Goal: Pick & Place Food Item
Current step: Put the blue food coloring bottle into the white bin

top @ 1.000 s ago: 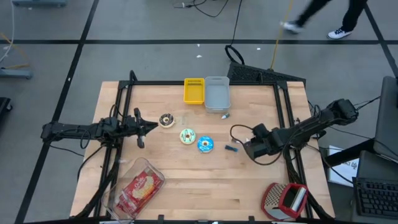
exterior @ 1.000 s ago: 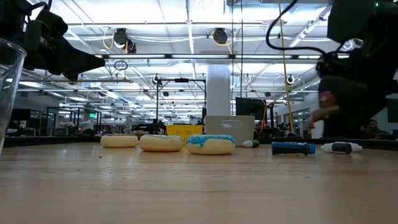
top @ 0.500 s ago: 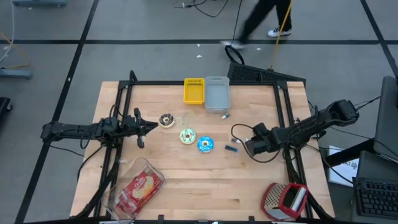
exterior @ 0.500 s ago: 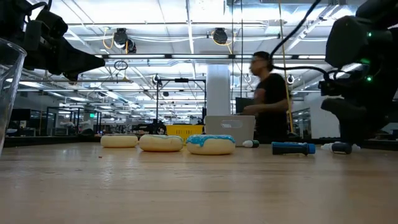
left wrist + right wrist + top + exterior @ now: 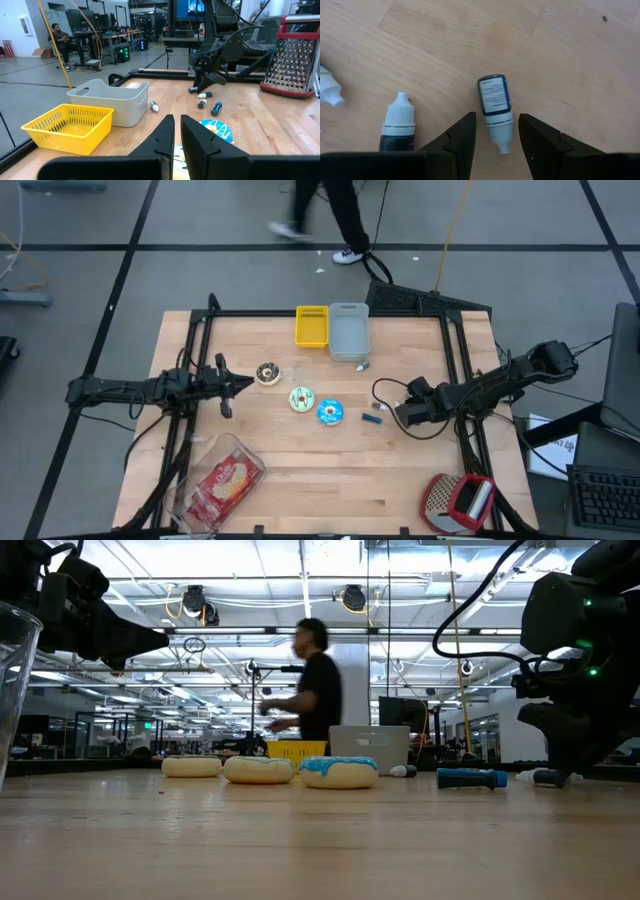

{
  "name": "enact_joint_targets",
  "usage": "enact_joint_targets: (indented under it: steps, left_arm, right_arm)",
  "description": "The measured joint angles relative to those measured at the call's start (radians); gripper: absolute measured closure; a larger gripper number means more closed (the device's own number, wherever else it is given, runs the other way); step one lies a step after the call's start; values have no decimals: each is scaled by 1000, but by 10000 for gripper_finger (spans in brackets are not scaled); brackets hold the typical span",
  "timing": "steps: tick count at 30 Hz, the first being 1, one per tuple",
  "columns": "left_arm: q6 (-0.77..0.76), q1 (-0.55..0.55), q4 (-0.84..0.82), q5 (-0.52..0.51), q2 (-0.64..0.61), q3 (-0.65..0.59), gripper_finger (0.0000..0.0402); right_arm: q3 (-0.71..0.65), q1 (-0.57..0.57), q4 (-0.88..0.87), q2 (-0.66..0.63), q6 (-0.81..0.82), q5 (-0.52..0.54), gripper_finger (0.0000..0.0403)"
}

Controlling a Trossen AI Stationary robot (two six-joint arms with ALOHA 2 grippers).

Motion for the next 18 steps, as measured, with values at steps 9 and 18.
enact_joint_targets:
  steps: [9, 18]
  left_arm:
    - [0, 0, 0, 0, 0, 0, 371]
    - [0, 0, 0, 0, 0, 0, 371]
  right_arm:
    - [-2, 0, 33, 1, -31, -2, 264]
    - [-2, 0, 46, 1, -46, -1, 266]
